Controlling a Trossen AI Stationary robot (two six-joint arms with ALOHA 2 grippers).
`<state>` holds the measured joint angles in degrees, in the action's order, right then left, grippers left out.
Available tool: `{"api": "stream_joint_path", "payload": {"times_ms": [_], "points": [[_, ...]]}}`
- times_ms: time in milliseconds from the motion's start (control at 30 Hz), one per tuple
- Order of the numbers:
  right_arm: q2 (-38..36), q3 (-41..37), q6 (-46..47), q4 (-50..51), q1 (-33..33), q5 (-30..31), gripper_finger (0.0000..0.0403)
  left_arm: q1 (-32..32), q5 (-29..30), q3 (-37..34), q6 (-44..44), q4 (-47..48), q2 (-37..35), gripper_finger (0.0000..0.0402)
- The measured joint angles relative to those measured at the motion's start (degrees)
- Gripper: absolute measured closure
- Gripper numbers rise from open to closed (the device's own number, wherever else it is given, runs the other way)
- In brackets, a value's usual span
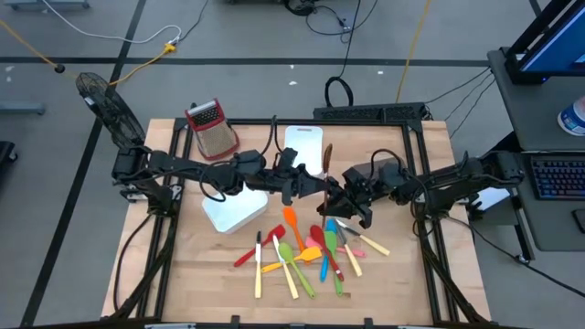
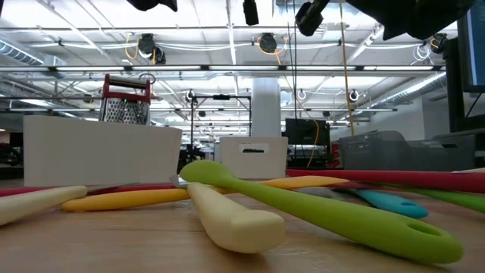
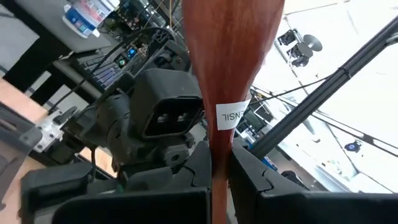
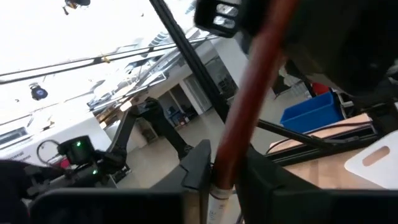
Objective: Pick & Place Kitchen Items
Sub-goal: Put the brown serving spoon into the black bin
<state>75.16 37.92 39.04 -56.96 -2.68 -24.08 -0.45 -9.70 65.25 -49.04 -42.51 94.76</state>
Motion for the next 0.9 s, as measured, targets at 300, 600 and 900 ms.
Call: {"api": "stream_joint_path", "payload": {"times_ms": [300,600,900], "points": [[0.00,0.01,-0.07,0.80,0.80,-0.25,0.0377,0.06,-1.74,0.00,2.52,0.34,0.00,0.0369],[-0.02,-0.05,1.25,3.29,1.98,-0.19,0.0386,0.07,-0.69,0.00,2.05,2.71,-0.09,0.0256],[-0.01,-0.07,4.15,3.68,3.38,0.08,0.0386,0.39,-0.36,0.00,4.18,15.32,-0.11,0.0161]]}}
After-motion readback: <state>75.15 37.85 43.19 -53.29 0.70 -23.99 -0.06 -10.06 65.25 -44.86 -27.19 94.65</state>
